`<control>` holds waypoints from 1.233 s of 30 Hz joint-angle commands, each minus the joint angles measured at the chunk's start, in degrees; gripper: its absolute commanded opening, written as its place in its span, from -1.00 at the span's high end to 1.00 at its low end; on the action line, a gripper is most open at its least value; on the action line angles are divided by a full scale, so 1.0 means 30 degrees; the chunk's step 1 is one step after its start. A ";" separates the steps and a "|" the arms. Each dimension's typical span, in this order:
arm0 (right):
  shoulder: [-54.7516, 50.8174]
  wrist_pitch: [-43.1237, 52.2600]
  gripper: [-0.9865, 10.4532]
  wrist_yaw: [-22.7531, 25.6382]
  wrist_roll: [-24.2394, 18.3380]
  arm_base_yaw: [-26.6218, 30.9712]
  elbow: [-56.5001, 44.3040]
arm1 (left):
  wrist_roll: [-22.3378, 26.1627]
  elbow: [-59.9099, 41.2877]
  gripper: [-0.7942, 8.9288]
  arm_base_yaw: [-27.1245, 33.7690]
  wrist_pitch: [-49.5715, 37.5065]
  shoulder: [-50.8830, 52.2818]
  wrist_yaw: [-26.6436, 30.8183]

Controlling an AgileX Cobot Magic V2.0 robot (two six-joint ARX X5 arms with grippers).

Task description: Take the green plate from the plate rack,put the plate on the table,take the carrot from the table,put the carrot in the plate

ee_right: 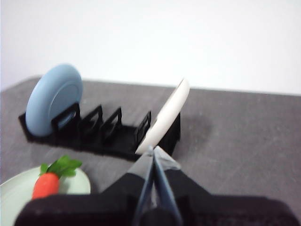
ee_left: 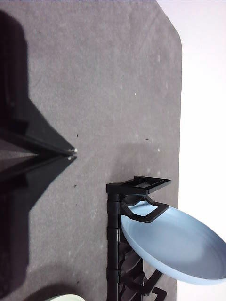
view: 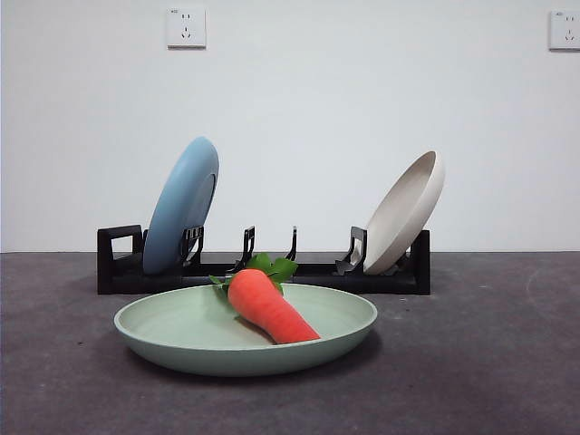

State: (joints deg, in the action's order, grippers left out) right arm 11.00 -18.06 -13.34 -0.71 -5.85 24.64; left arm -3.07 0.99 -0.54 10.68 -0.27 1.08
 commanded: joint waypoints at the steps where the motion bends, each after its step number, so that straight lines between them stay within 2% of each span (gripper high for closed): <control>1: -0.1231 0.2295 0.83 -0.0015 0.0940 0.0058 -0.2914 | -0.0117 -0.0277 0.84 0.0051 -0.0095 0.0051 0.0022; 7: -0.3366 0.3606 0.83 0.0495 0.1770 0.0058 -0.6513 | -0.0117 -0.0277 0.84 0.0051 -0.0102 0.0051 0.0022; 14: -0.3643 0.3541 0.83 0.0561 0.2259 0.0058 -0.8014 | -0.0117 -0.0277 0.84 0.0051 -0.0102 0.0051 0.0029; 17: -0.3643 0.2790 0.83 0.0583 0.2280 0.0058 -0.8116 | -0.0117 -0.0277 0.84 0.0051 -0.0102 0.0051 0.0029; 37: -0.3636 0.2871 0.83 0.0568 0.2535 0.0051 -0.8109 | -0.0117 -0.0277 0.84 0.0051 -0.0102 0.0051 0.0029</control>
